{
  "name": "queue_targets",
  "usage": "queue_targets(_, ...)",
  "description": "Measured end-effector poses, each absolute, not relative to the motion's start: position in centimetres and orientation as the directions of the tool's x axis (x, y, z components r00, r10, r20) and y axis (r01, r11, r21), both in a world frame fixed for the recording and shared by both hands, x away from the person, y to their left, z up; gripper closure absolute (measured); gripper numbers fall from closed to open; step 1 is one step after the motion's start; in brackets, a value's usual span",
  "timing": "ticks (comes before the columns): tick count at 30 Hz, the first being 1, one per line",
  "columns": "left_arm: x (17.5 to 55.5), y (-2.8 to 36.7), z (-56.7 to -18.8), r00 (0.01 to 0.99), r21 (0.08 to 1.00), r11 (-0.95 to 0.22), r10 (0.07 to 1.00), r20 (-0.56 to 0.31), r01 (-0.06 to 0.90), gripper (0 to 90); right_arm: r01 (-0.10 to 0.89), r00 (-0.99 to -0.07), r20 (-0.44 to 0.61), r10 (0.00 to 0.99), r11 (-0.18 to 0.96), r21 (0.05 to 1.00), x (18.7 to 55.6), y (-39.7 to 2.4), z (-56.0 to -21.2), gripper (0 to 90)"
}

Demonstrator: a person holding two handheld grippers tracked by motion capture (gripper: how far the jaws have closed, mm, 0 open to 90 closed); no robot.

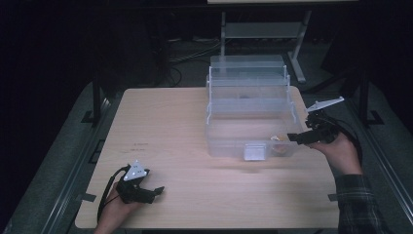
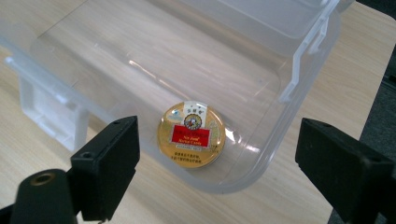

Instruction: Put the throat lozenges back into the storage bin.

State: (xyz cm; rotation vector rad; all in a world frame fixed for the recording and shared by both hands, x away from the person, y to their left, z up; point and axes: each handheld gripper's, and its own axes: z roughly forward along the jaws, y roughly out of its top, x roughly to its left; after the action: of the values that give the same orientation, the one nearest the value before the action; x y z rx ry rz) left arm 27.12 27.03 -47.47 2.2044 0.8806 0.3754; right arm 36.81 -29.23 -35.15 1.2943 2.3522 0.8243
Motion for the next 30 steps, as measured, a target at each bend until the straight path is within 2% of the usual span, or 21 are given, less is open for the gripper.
queue_targets(30,27.1,27.0,-47.5,0.723,0.718,-0.505,0.69,0.003,0.479,11.4,0.659,-0.522,0.031,0.853,0.38,0.65,32.5,-31.3,-38.0,5.7)
